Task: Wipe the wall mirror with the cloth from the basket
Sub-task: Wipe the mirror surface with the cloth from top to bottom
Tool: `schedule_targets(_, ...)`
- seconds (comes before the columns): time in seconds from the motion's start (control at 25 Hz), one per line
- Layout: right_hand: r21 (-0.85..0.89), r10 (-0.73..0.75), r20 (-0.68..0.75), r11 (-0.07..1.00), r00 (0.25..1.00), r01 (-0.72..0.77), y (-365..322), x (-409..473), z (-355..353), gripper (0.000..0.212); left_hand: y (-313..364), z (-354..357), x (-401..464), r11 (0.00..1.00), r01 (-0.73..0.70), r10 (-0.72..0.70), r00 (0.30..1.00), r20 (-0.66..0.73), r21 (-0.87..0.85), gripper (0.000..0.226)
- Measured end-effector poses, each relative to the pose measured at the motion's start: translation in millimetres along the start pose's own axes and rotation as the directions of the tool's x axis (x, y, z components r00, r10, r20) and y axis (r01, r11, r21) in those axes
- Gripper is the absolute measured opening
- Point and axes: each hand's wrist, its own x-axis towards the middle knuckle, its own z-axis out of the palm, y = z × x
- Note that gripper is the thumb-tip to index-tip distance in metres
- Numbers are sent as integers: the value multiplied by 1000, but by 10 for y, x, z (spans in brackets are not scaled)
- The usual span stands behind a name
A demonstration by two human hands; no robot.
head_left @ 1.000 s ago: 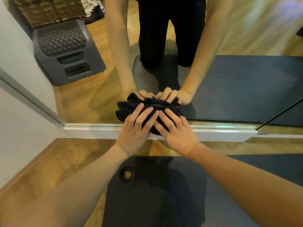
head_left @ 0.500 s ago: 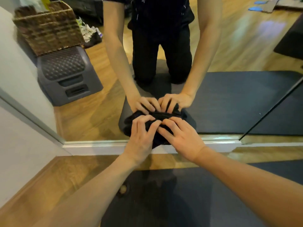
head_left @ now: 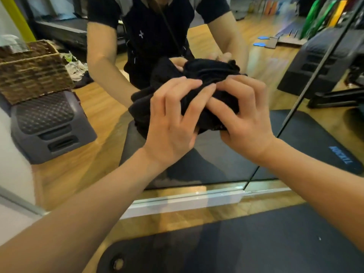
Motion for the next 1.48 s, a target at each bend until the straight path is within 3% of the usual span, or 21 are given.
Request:
schedule_targets(0.16,1,55,3,998,998,-55,-105,-869,171,33,204,379,-764,998,-54,54,998,16,14,51)
schedule_targets(0.4,57,110,188,991,976,-123,-393,-2112,277,26,440,638,-1903,991,-133,133,959,251,-17,63)
schedule_targets(0.64,31,116,360,990,926,-136,-668,-2966,340,23,558,720,-2736,978,-206,197,887,417,-24,55)
schedule_targets(0.84,55,152,536,975,830,-215,-887,-3301,305,32,636,696,-3074,987,-122,161,786,598,-105,57)
schedule_targets(0.96,45,194,622,959,758,-281,-877,-3140,205,45,751,692,-2884,991,22,68,771,633,-134,49)
schedule_targets(1.12,34,177,594,969,785,-245,-345,-2591,-101,38,933,743,-2167,986,74,32,801,598,-151,54)
schedule_targets(1.28,-57,300,441,950,846,-307,406,-1608,-624,35,1080,789,-764,975,-11,119,869,480,-223,58)
schedule_targets(1.48,-127,256,338,966,906,-226,1196,-651,-1029,26,1106,854,559,964,-157,233,891,390,-216,46)
